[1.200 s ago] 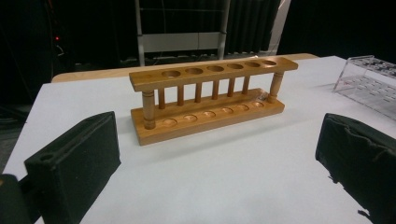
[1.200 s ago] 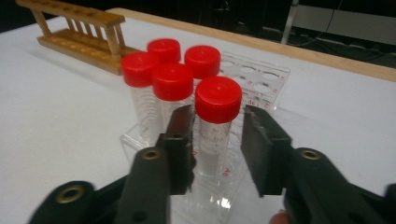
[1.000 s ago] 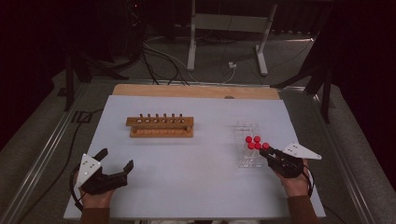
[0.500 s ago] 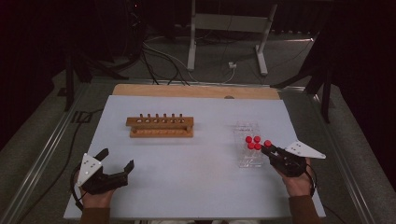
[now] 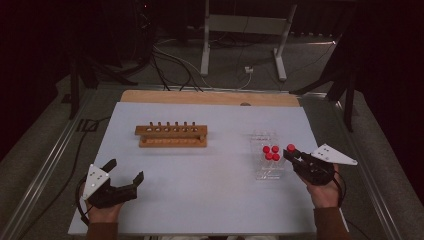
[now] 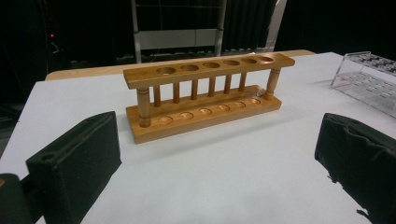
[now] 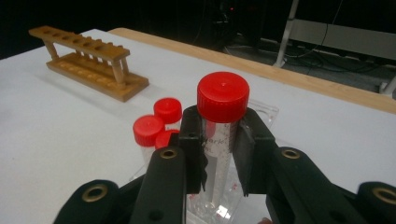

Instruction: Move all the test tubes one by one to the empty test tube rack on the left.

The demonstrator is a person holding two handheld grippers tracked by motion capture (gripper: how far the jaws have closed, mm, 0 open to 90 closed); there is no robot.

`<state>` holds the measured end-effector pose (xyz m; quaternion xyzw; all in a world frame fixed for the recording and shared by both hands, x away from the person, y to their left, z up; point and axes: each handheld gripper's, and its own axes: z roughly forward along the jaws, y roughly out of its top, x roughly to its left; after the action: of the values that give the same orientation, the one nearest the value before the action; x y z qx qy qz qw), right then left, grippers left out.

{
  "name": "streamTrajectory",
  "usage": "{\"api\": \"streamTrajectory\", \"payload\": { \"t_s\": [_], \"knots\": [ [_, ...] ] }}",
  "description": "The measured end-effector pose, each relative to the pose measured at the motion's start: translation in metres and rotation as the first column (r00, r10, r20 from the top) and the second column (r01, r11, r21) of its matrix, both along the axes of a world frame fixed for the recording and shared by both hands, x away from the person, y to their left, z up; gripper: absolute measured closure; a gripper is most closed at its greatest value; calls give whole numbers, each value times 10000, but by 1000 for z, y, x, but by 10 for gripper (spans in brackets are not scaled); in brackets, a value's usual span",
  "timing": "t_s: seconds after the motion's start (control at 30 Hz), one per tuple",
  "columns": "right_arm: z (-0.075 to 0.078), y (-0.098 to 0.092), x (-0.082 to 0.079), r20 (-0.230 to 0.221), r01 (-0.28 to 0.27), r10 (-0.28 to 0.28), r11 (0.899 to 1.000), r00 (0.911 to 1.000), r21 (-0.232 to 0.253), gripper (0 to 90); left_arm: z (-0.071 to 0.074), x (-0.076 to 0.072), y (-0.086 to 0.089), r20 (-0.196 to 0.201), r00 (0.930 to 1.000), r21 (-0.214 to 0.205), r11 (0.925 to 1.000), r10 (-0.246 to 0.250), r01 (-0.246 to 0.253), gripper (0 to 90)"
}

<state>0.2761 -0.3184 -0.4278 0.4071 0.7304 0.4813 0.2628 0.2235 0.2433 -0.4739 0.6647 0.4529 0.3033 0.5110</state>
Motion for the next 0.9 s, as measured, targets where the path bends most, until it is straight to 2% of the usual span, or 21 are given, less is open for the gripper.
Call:
{"api": "streamTrajectory", "payload": {
  "t_s": [0.53,0.9],
  "knots": [
    [18,2,4,168,15,-15,10000,9999,-38,743,2,1,-4,22,10000,-54,10000,-55,55,12],
    [25,7,-5,21,-380,380,9992,9993,-117,743,18,2,-15,366,9989,-68,9996,-279,281,12]
  ]
}}
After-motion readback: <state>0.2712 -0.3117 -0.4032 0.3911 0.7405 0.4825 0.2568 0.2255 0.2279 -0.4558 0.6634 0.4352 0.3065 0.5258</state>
